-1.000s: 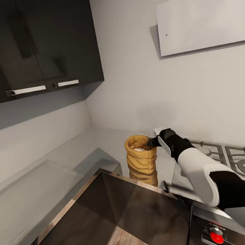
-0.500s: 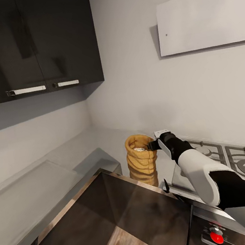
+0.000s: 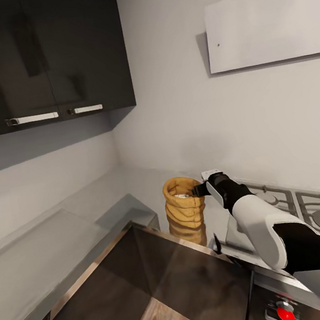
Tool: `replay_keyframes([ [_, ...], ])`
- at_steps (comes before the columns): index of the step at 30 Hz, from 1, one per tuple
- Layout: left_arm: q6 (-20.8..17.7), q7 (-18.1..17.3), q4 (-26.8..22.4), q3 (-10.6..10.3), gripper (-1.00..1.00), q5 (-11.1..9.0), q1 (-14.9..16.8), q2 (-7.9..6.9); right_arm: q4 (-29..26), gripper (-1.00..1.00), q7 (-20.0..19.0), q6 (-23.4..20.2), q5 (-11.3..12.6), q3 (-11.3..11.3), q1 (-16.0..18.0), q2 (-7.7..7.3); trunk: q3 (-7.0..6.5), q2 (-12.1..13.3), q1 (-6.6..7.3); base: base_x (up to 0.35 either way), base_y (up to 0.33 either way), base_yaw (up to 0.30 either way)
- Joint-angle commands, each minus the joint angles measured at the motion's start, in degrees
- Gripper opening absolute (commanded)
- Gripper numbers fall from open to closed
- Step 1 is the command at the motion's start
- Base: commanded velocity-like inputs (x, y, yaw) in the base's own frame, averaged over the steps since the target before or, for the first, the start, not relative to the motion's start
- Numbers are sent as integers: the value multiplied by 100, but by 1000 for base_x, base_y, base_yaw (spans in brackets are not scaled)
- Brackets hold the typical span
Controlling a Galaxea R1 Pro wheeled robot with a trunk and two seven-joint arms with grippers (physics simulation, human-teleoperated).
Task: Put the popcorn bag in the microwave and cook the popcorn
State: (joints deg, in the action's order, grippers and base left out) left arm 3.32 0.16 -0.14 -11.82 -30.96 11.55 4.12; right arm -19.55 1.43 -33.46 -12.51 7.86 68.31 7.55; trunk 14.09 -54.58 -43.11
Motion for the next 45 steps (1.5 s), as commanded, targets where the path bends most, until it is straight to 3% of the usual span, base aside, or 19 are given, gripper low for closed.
replay_keyframes([
  [1,20,2,5,-49,100,-50,5,1,39,100,-12,-29,-85,40,-1,5,10,-2,-3,70,0,0],
  [8,20,1,5,-49,100,-50,5,1,39,100,-12,-29,-85,40,-1,1,10,-2,-3,11,0,0],
  [9,20,1,5,-49,100,-50,5,1,39,-100,-13,-29,-85,36,-1,1,10,-2,-3,0,0,0],
  [24,20,2,5,-49,100,-52,5,1,-59,-100,5,-117,-119,37,-1,22,10,-2,-3,0,0,0],
  [28,20,5,5,-49,100,-56,5,0,-134,-100,61,-513,-112,48,-1,32,10,-2,-3,0,0,0],
  [34,20,4,5,-49,100,-51,5,1,-1824,-100,67,-1952,-111,59,-1,67,10,-2,-3,0,0,0],
  [38,20,2,5,-49,100,-50,5,1,-2646,-100,67,-2654,-111,45,-1,100,10,-2,-3,0,0,0],
  [45,20,2,5,-49,100,-51,5,1,-3455,-100,67,-2654,-122,30,-1,123,10,-2,-3,0,0,0],
])
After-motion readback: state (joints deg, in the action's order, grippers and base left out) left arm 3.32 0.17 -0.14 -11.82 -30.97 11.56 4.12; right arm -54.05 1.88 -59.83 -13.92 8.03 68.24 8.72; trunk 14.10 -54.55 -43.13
